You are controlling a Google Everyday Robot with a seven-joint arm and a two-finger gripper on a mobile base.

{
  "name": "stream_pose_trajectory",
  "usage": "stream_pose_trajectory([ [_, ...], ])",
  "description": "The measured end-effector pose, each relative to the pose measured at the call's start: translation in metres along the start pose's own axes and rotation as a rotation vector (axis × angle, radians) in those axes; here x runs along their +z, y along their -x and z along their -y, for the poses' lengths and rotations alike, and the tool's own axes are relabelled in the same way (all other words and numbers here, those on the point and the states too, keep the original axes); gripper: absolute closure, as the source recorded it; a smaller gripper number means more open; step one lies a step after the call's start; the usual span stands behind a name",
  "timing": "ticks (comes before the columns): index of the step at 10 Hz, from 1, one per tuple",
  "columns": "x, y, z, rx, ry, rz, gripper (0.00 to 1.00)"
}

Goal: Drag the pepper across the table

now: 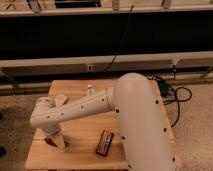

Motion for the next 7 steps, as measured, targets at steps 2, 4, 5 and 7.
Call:
stream_pose_trajectory([
  [2,0.0054,-0.0006,-0.0010,-0.001,0.000,0.017,0.26],
  [4,0.0076,-0.0009,-0.0023,-0.010,-0.009,0.042,0.48],
  [5,0.0054,0.0000,-0.0022,-0.013,-0.016,0.047,0.56],
  [7,-0.0021,0.0012,0.0008,-0.028,-0.040,0.046,0.78],
])
